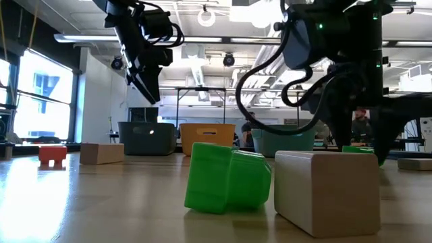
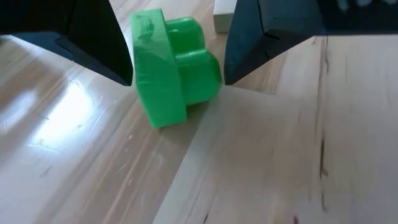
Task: Sort & place blocks by color
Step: Put the green game piece into the yellow bin
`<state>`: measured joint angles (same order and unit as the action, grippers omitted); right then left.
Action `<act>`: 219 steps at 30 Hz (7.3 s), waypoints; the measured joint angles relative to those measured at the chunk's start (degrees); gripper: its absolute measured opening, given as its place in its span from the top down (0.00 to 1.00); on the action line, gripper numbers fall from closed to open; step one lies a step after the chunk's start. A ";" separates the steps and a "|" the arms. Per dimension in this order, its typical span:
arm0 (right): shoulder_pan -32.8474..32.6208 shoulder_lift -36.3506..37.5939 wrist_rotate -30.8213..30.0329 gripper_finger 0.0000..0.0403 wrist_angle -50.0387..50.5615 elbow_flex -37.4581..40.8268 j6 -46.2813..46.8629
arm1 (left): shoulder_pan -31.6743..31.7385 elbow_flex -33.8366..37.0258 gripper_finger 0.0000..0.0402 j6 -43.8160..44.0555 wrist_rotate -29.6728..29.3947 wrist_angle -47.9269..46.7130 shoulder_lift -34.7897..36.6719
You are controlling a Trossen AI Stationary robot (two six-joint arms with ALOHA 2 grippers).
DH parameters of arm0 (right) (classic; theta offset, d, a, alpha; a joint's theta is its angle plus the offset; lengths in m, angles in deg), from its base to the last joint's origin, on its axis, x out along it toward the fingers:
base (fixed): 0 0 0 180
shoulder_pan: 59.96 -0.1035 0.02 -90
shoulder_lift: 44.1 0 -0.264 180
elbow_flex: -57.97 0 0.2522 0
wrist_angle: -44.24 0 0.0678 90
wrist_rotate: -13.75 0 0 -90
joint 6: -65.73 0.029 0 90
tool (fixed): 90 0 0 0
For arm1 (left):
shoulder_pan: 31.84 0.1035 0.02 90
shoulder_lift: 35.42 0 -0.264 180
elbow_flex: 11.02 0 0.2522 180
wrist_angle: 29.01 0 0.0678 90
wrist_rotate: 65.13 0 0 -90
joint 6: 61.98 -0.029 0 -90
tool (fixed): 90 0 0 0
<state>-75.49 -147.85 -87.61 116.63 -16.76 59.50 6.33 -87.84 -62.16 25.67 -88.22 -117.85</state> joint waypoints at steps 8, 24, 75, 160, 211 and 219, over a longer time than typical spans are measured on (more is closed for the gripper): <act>0.79 -0.50 0.48 0.64 -0.37 0.00 3.82 | 0.00 0.00 0.57 -0.02 0.00 0.02 -0.02; 6.03 3.81 0.66 0.67 -5.35 -2.93 4.67 | -2.02 0.00 0.57 -0.61 0.02 -0.39 -0.02; 24.62 -2.06 0.99 0.45 -35.31 -9.34 -18.86 | -10.58 -0.02 0.57 0.00 0.02 -4.13 -0.04; 24.76 -13.33 8.32 0.48 -18.17 -18.82 -23.08 | -10.58 -0.02 0.57 1.05 0.02 -4.31 -0.04; 37.13 -0.39 10.32 0.73 -50.11 -18.81 -14.84 | -12.13 -0.02 0.57 2.73 0.07 -4.69 0.00; 39.30 -4.23 10.99 0.73 -51.31 -18.82 -11.17 | -13.83 -0.02 0.57 5.82 0.07 -8.06 0.00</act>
<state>-36.19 -152.08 -76.62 65.32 -35.58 48.33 -7.50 -87.87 -56.34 25.73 -96.28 -117.85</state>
